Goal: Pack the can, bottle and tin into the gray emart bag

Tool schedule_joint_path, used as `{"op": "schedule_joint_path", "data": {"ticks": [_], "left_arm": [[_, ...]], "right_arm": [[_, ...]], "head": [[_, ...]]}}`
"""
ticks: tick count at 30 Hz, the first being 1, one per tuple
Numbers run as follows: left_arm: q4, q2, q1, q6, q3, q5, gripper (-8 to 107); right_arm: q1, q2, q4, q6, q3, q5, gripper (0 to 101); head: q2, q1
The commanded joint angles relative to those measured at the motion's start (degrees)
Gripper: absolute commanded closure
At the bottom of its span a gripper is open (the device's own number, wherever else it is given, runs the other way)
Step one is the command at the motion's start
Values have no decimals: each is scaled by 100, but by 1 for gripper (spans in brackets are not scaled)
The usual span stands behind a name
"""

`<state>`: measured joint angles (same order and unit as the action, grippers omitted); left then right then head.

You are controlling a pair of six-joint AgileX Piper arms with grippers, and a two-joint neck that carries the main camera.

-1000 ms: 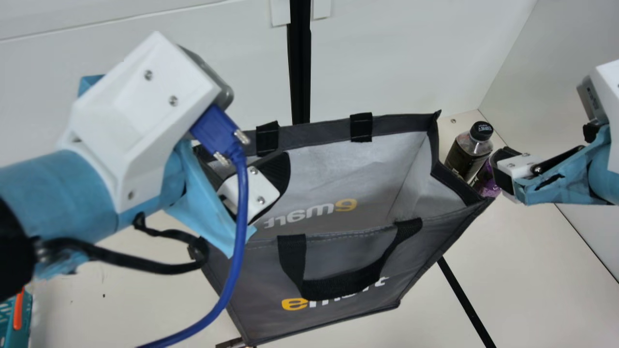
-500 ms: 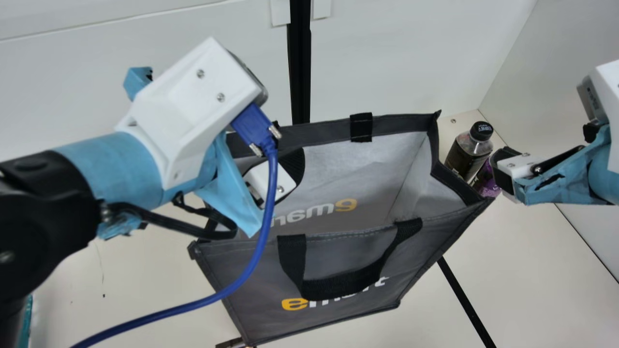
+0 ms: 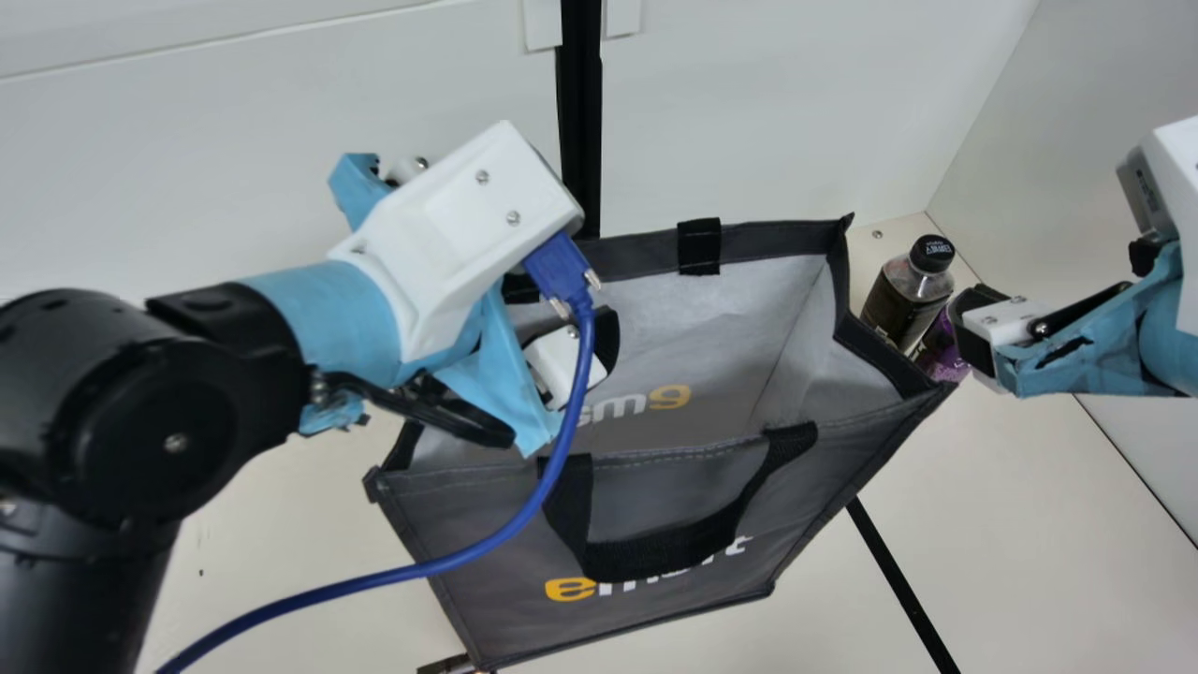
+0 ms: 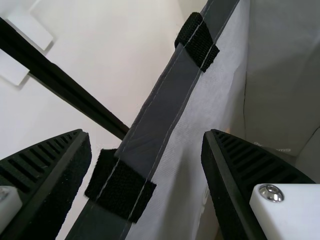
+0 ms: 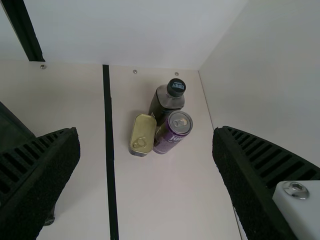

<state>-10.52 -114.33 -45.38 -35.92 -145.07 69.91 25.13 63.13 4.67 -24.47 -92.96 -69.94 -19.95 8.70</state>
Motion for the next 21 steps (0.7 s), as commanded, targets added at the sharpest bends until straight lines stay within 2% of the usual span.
{"op": "schedule_joint_path", "data": {"ticks": [1, 14, 21], "left_arm": [[29, -42, -9, -26, -7, -1, 9], [119, -252, -59, -180, 46, -1, 9], [162, -184, -99, -198, 168, -1, 56]], "right_arm": [[0, 0, 0, 0, 0, 0, 10], [0, 0, -4, 0, 0, 0, 10], [0, 0, -4, 0, 0, 0, 10]], "head": [[-5, 130], [-5, 130], [-5, 130]]}}
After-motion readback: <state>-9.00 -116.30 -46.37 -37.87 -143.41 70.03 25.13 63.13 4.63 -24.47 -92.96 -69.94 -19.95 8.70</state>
